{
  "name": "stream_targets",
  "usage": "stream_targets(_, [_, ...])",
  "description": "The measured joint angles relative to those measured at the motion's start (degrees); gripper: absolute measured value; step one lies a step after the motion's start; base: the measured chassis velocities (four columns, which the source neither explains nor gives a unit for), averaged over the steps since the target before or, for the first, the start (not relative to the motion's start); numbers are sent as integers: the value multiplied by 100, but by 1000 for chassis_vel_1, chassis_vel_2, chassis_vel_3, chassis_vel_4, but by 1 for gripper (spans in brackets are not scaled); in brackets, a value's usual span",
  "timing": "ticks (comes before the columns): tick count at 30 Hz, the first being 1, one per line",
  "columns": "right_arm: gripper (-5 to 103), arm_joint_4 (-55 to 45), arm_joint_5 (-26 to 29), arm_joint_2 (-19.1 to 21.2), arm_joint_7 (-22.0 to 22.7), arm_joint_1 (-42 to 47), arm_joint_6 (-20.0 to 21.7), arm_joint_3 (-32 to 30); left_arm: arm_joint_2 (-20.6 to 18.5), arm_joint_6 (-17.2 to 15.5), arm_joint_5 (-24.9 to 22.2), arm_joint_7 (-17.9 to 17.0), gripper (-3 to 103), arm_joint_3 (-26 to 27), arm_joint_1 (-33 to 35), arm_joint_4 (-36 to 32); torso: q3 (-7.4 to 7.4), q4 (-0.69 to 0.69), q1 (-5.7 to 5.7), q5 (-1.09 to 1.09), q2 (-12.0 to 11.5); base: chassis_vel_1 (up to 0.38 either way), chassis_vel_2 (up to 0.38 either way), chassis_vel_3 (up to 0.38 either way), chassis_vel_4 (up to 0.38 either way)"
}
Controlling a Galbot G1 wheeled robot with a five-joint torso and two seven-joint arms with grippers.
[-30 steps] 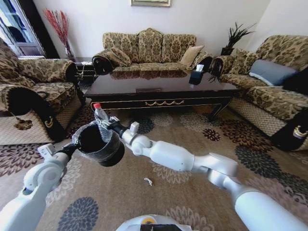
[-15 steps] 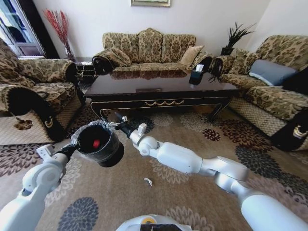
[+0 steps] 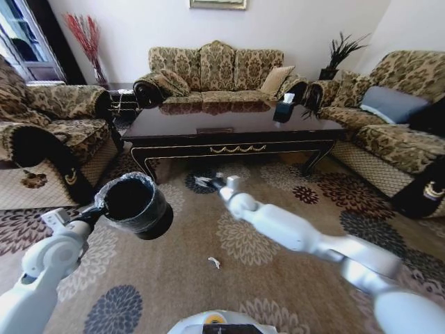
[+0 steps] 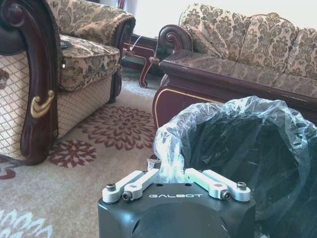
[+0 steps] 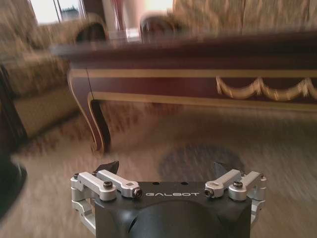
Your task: Move to the front of the table and pick up the trash from the floor, then place it into the trash bin.
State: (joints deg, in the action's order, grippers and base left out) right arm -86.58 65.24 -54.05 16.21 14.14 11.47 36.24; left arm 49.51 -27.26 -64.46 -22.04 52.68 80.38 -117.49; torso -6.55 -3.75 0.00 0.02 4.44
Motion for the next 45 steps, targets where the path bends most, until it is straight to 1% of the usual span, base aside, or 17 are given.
stream_targets(1, [100, -27, 15, 69, -19, 53, 228, -29, -2, 0, 0, 0, 4, 2, -3, -4, 0, 1, 0, 0, 0, 0, 0, 0, 0])
stream_targets(3, [100, -99, 50, 263, -341, 363, 1111, -182, 2, 0, -1, -1, 4, 2, -4, -37, 0, 2, 0, 0, 0, 0, 0, 0, 0])
stream_targets(4, [100, -104, 42, 298, -545, 435, 1346, -222, 7, 0, -1, -1, 4, 2, -3, -44, 0, 2, 0, 1, 0, 0, 0, 0, 0])
stream_targets(5, [100, -104, 42, 298, -545, 435, 1346, -222, 7, 0, -1, -1, 4, 2, -3, -44, 0, 2, 0, 1, 0, 0, 0, 0, 0])
stream_targets(6, [100, -98, -22, 326, -784, 484, 1502, -251, 11, 0, -1, -1, 4, 2, 1, -48, 0, 2, 0, 1, 0, 0, 0, 0, 0])
stream_targets(7, [100, -16, -348, 355, -1428, 548, 1656, -260, 21, 0, 2, -2, 4, 2, 9, -52, 0, 1, 0, 0, 0, 0, 0, 0, 0])
stream_targets(8, [100, 112, -639, 353, -2027, 556, 1604, -193, 29, 0, 2, -2, 4, 3, 15, -53, 0, 2, 0, 0, 0, 0, 0, 0, 0])
stream_targets(9, [100, 112, -639, 353, -2027, 556, 1604, -193, 29, 0, 2, -2, 4, 3, 15, -53, 0, 2, 0, 0, 0, 0, 0, 0, 0])
stream_targets(12, [100, 518, -1421, 258, -3150, 541, 1145, 134, 46, 0, 6, -5, 4, 27, 19, -52, 0, 3, 0, -1, 0, 0, 0, 0, 0])
stream_targets(15, [100, 740, -1882, 155, -3426, 545, 864, 366, 53, 0, 2, -5, 4, 58, 27, -53, 0, 3, 0, -1, 0, 0, 0, 0, 0])
stream_targets(18, [100, 1113, -2588, -52, -3680, 594, 286, 781, 71, 0, -25, -6, 4, 110, 58, -53, 0, 3, 0, -1, 0, 0, 0, 0, 0])
stream_targets(22, [100, 1513, -3105, -310, -3704, 673, -168, 1251, 80, 4, -34, -7, 4, 130, 74, -51, 0, 3, 0, -2, 0, 0, 0, 0, 0])
stream_targets(24, [100, 1559, -3125, -341, -3657, 686, -186, 1290, 81, 5, -34, -6, 4, 133, 74, -51, 0, 3, 0, -2, 0, 0, 0, 0, 0])
stream_targets(27, [100, 1901, -3118, -610, -2889, 839, -220, 1549, 92, 8, -54, -6, 4, 161, 82, -51, -1, 3, 0, -2, 0, 0, 0, 0, 0])
stream_targets(31, [100, 1942, -2980, -633, -2634, 912, -166, 1690, 92, 17, -54, -2, 4, 166, 71, 3, 0, 4, 0, -2, 0, 0, 0, 0, 0])
stream_targets(33, [97, 1924, -2975, -595, -2632, 940, -149, 1755, 95, 25, -45, -2, 4, 156, 49, 39, 0, 3, 0, -2, 0, 0, 0, 0, 0])
stream_targets(45, [100, 2107, -2830, -493, -2652, 1201, -110, 1839, 179, 85, 68, 69, 4, 12, -52, 179, 0, 2, 0, -2, 0, 0, 0, 0, 0])
